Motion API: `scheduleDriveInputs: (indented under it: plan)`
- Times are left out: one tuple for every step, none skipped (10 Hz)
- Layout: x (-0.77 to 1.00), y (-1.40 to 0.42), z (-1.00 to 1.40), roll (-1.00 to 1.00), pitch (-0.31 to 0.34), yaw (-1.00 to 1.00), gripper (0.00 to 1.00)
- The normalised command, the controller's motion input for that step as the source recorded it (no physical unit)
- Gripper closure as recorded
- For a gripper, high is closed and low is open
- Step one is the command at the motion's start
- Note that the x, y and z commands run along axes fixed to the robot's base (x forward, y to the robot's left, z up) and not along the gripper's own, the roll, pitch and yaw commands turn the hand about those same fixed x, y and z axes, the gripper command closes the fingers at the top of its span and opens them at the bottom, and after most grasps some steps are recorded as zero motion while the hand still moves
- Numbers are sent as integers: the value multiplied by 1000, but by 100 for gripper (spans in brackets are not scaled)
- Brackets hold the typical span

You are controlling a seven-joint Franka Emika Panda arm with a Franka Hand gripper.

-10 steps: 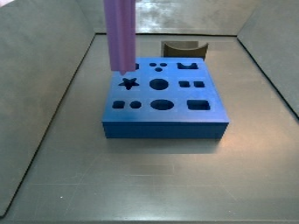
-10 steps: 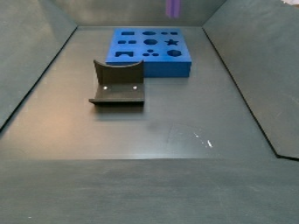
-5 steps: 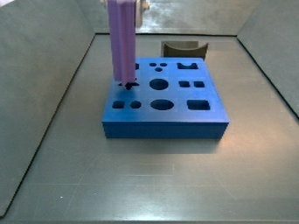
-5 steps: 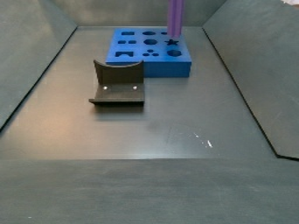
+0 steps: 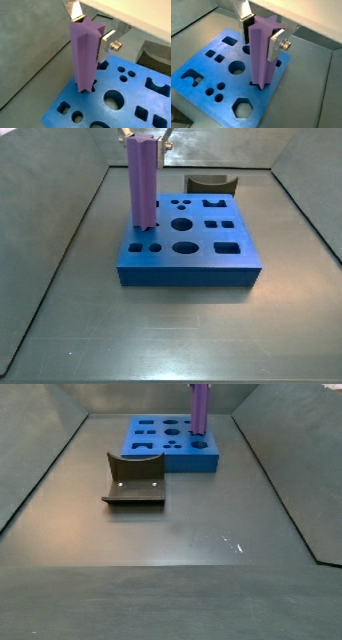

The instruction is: Insert the star object.

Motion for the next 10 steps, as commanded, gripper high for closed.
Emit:
scheduleDriveInputs:
  plan:
    - [237,146,-446,214,0,6,100]
    - [223,140,-460,209,0,9,100]
    - [57,77,-626,187,-101,49,100]
    - [0,57,-703,106,-230,166,100]
    - [0,57,-606,131,-274,323,100]
    - [0,0,-563,236,-231,500,100]
    - [0,0,-594,251,-200,511,100]
    - [0,0,-589,263,-196,540,100]
    - [0,0,-611,253,-189,457,100]
    - [0,0,-257,76,-29,71,100]
